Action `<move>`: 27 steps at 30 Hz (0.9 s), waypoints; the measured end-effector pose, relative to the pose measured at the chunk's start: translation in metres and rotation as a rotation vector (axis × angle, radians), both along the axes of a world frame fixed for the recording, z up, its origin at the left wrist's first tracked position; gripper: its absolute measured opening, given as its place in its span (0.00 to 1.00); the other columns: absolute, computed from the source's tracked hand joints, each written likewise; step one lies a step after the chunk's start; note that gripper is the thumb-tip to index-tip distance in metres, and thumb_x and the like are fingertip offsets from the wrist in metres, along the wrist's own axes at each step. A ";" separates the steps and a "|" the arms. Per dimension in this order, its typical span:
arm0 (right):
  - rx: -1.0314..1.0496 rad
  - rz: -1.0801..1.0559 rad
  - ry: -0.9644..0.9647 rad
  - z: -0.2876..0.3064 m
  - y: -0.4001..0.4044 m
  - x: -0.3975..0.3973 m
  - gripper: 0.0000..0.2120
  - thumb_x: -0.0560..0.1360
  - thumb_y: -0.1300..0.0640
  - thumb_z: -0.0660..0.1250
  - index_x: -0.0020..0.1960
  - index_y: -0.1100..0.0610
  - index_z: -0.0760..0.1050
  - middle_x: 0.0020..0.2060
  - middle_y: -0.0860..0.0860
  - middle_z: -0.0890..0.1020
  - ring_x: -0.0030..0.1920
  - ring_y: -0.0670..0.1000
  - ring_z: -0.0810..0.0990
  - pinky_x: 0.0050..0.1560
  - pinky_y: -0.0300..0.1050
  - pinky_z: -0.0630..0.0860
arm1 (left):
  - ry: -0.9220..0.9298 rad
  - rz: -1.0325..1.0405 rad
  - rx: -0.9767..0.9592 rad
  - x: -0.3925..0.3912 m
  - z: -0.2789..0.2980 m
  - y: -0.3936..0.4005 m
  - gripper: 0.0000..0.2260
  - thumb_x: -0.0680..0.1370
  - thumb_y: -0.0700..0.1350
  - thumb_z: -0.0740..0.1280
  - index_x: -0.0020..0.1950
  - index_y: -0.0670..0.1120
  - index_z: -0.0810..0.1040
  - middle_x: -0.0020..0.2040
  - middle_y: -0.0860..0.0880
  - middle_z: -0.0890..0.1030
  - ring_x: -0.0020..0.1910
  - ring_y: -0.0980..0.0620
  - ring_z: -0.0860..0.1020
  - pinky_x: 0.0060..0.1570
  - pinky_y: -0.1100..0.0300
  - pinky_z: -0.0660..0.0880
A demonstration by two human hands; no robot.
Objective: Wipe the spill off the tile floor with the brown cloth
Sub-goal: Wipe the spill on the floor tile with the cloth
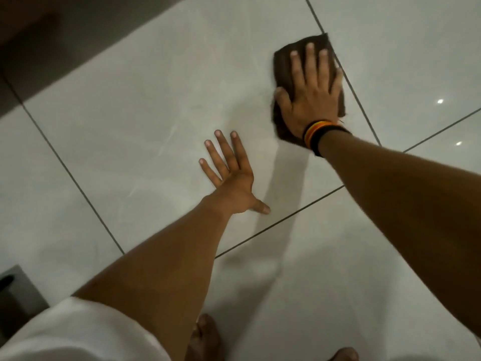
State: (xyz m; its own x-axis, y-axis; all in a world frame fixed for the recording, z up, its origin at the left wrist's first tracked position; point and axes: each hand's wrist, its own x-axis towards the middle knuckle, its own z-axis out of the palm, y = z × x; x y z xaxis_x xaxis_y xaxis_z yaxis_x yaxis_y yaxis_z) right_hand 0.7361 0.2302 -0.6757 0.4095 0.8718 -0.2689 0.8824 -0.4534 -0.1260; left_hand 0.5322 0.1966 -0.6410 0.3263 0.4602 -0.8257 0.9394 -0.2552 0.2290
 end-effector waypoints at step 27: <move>-0.017 -0.106 0.020 -0.002 -0.119 -0.089 0.35 0.82 0.38 0.49 0.84 0.51 0.48 0.84 0.57 0.49 0.83 0.62 0.47 0.79 0.71 0.46 | 0.028 0.331 0.026 -0.148 0.013 -0.032 0.86 0.48 0.72 0.82 0.76 0.43 0.18 0.75 0.37 0.17 0.75 0.34 0.18 0.69 0.25 0.26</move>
